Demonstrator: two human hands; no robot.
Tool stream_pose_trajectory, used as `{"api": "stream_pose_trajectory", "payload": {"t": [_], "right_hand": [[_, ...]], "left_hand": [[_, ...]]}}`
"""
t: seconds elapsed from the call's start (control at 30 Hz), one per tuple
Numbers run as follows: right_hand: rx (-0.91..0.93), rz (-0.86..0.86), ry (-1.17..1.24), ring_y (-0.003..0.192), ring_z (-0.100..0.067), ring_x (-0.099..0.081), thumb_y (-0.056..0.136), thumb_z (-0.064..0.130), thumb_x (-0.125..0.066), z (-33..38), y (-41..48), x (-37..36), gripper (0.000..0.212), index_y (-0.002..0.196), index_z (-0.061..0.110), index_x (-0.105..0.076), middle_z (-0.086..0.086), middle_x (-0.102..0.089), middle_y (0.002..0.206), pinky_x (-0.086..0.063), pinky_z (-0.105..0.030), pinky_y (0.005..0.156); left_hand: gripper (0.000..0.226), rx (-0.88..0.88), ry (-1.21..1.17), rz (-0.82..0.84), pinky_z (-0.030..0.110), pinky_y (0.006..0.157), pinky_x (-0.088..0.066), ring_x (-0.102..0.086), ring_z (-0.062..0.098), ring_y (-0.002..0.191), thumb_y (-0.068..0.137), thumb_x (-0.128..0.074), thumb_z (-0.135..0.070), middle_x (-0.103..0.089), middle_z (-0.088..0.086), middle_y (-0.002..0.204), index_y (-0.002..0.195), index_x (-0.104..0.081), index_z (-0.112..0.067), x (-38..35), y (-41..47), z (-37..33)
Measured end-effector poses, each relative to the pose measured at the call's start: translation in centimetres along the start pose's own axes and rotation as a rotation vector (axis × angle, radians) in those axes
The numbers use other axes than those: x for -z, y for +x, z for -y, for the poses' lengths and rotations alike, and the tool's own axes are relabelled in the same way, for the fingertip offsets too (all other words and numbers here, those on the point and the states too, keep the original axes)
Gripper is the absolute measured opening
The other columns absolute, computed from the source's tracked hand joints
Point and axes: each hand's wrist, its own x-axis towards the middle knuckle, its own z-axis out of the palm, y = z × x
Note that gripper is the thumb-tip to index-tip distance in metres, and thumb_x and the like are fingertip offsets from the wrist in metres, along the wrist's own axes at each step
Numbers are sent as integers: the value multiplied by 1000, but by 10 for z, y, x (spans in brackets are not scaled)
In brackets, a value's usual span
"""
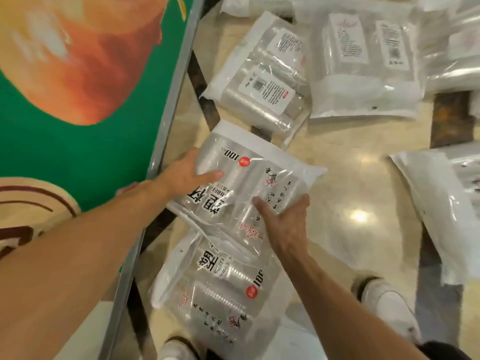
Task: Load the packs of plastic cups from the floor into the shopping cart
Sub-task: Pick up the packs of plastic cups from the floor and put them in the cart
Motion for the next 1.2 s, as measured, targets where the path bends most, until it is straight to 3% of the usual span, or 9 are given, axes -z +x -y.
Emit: {"api": "stream_pose_trajectory", "payload": {"t": [0.1,0.33,0.43,0.57,0.63,0.7,0.8,0.97,1.2], "right_hand": [[30,-30,52,116,-30,-64,59,78,-83,7,-4,5,119,148,22,-27,-6,-57,131,-58,-55,97],[121,6,94,107,-16,-70,70,51,-96,77,-64,81,97,142,24,-36,0,-62,127,-64,-34,82],[217,25,85,113,-18,-68,71,53,-95,140,-111,143,93,139,31,-35,2,-61,130,-62,-38,88],[332,58,36,118,-19,-68,66,57,-96,245,-184,241,82,122,60,-38,6,-63,131,-59,-44,98],[362,135,-2,120,-16,-67,62,67,-94,297,-225,289,91,133,48,-41,8,-61,135,-58,-45,102],[405,217,-27,116,-12,-69,64,63,-96,346,-264,329,103,145,27,-43,5,-63,136,-60,-41,100],[510,303,-70,121,-8,-61,75,49,-94,419,-332,382,103,154,23,-34,9,-57,144,-50,-28,103],[710,515,-186,137,-8,-45,78,50,-91,512,-453,418,107,160,21,-29,14,-44,153,-37,-31,112],[901,897,-382,133,-18,-57,73,48,-96,530,-633,369,98,152,22,-43,5,-59,144,-45,-41,114]], "left_hand": [[89,-8,-76,-13,31,95,-44,-59,17,119,87,-80,-63,-60,-5,135,155,-41,-20,5,-5,-4],[112,40,-274,-50,46,103,-53,-63,29,127,70,-78,-80,-60,4,140,149,-32,-16,68,-94,-62],[115,74,-325,-102,49,108,-52,-59,32,132,73,-83,-76,-56,10,147,152,-29,-10,108,-158,-106],[68,36,-452,-191,35,98,-56,-73,2,105,75,-84,-72,-75,-16,115,125,-65,-32,165,-267,-172],[39,13,-541,-219,27,91,-54,-68,-19,88,83,-85,-60,-75,-26,104,115,-70,-43,195,-333,-204],[50,48,-624,-288,25,88,-54,-71,-13,90,82,-86,-62,-76,-23,106,123,-69,-39,228,-400,-232],[78,78,-714,-421,37,95,-60,-77,10,100,68,-86,-79,-80,-11,112,129,-71,-32,274,-501,-268],[38,160,-862,-616,17,77,-59,-77,-2,85,85,-86,-57,-81,-21,94,112,-73,-34,318,-678,-287],[89,520,-1040,-1036,24,77,-52,-74,11,104,63,-81,-86,-77,-14,116,132,-65,-33,265,-913,-236]]}}
